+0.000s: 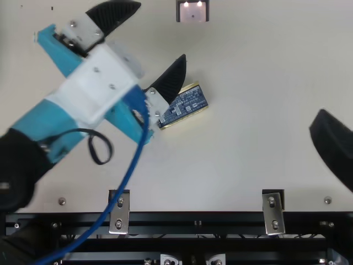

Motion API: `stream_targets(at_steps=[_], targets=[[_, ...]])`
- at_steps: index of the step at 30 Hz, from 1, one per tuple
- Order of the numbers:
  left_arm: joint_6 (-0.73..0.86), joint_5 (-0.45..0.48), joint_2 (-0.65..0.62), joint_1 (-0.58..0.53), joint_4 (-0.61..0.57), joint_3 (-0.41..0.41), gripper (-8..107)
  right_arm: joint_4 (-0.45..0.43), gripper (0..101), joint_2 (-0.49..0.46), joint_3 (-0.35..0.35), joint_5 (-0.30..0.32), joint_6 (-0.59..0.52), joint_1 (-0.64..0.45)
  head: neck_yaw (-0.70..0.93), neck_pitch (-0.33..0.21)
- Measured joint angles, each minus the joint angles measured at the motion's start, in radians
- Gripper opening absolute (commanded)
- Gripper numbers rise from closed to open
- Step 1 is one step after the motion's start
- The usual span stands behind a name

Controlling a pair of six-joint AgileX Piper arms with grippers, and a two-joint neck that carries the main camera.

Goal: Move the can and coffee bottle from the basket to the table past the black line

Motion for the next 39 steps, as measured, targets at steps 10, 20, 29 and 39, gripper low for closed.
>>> stream_targets(at_steps=[10,20,29,39], targets=[[-0.092,-0.255,0.018,0.095,0.328,0.062,90,0.060,101,0.222,-0.092,0.093,-0.247,-0.025,0.000,0.000],[-0.135,-0.177,-0.110,0.266,0.507,0.117,90,0.049,101,0.449,-0.136,0.096,-0.521,0.087,0.000,0.005],[-0.298,-0.072,-0.255,0.396,0.714,0.156,90,0.016,101,0.577,-0.194,0.092,-0.627,0.170,0.000,0.000],[-0.351,-0.074,-0.261,0.391,0.765,0.156,90,0.012,101,0.584,-0.198,0.096,-0.625,0.182,0.000,0.000]])
